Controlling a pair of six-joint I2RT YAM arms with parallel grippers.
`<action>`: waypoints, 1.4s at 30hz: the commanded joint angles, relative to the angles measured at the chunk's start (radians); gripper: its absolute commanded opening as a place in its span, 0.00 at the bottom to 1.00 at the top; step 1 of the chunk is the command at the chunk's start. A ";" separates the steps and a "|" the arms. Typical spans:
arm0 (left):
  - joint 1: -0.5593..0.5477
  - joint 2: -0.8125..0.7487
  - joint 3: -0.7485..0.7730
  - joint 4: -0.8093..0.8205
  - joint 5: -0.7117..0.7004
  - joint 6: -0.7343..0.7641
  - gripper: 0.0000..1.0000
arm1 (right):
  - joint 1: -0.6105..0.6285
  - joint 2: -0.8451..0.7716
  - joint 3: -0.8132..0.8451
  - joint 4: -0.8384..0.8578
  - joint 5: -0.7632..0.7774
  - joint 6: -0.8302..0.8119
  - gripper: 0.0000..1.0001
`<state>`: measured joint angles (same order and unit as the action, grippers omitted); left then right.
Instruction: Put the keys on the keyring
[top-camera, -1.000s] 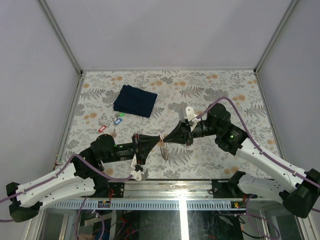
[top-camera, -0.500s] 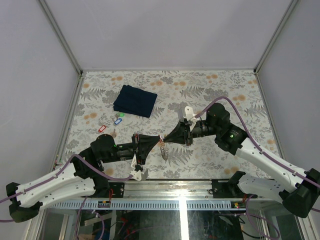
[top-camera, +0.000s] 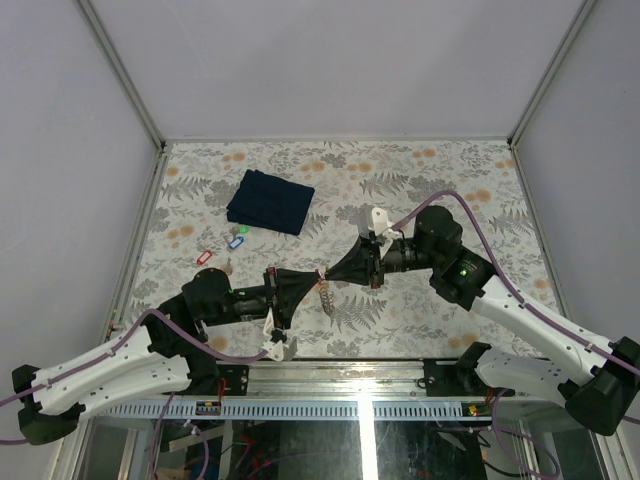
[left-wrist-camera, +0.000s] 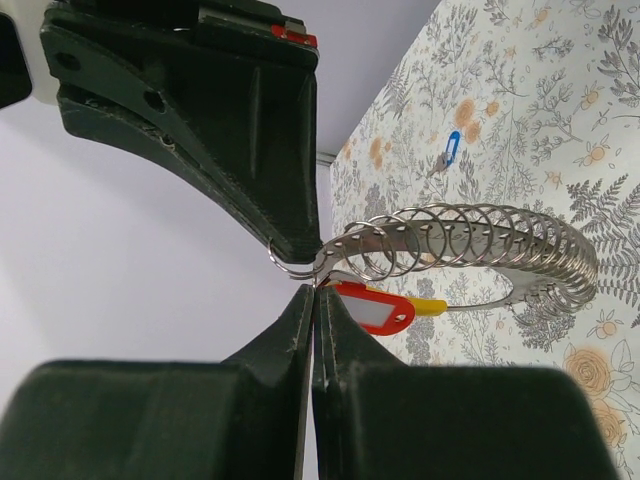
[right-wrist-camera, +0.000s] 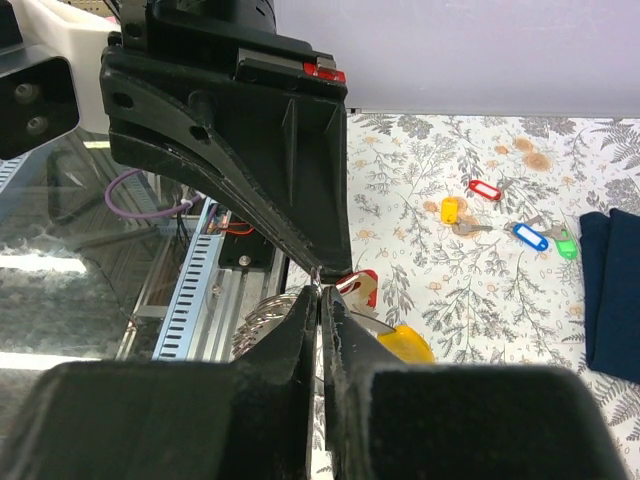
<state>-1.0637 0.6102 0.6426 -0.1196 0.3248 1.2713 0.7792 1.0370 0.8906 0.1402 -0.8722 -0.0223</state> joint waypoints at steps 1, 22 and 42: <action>0.001 -0.004 0.022 0.005 0.025 0.011 0.00 | 0.001 -0.018 0.020 0.110 0.058 0.027 0.00; 0.001 -0.013 0.001 0.089 -0.026 -0.042 0.00 | 0.002 -0.049 -0.112 0.438 0.154 0.254 0.00; 0.002 -0.029 0.038 0.185 -0.023 -0.204 0.00 | 0.002 -0.053 -0.297 1.051 0.384 0.637 0.00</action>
<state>-1.0641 0.5999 0.6514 0.0357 0.2665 1.1236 0.7879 1.0119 0.5819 0.9890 -0.6090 0.5652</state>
